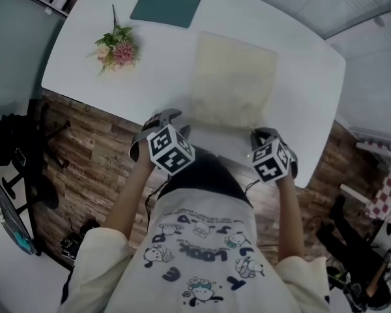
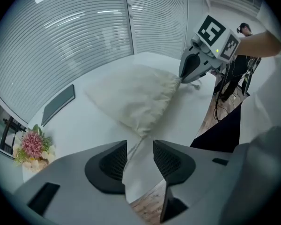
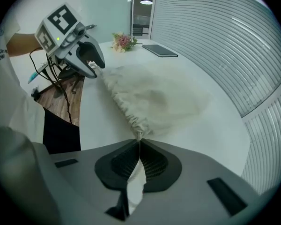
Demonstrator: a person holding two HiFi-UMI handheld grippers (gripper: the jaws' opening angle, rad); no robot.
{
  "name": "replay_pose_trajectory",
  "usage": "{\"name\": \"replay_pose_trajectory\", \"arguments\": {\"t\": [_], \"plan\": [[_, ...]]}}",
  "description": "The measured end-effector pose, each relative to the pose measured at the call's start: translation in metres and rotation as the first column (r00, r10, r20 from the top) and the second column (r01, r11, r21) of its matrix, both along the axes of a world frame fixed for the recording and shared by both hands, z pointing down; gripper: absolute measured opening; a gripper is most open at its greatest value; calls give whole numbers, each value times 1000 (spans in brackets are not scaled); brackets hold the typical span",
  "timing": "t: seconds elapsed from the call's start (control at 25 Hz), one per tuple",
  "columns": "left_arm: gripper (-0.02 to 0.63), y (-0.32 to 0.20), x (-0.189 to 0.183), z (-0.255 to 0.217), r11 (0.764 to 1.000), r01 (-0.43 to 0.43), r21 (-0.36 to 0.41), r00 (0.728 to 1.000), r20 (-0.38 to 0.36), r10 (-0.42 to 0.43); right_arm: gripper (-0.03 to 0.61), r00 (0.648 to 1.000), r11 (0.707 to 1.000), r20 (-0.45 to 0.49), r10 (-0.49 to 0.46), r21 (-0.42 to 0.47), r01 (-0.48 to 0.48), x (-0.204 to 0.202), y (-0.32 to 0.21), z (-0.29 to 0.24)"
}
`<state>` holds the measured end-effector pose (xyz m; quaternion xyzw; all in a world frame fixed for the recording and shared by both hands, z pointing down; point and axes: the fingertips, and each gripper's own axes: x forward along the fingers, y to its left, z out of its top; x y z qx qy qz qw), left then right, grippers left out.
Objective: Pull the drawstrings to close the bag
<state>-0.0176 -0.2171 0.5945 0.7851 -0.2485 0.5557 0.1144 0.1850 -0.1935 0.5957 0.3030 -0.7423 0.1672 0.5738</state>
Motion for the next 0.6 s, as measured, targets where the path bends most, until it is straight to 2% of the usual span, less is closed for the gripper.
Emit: {"name": "replay_pose_trajectory", "arguments": {"t": [0.12, 0.28, 0.48, 0.56, 0.6], "plan": [[210, -3, 1, 4, 999, -35, -3, 999, 23, 35, 18, 998, 999, 40, 41, 8, -42, -2, -2, -13], [209, -6, 5, 10, 996, -87, -15, 995, 56, 87, 18, 998, 998, 48, 44, 37, -46, -4, -5, -25], [202, -5, 11, 15, 991, -116, -66, 991, 52, 119, 18, 998, 998, 45, 48, 40, -50, 0, -9, -28], [172, -4, 11, 14, 990, -122, -68, 991, 51, 126, 18, 998, 998, 43, 51, 45, -53, 1, -11, -30], [114, -5, 11, 14, 991, -124, -59, 990, 54, 127, 18, 998, 997, 41, 53, 48, -54, 2, -12, -31]]}}
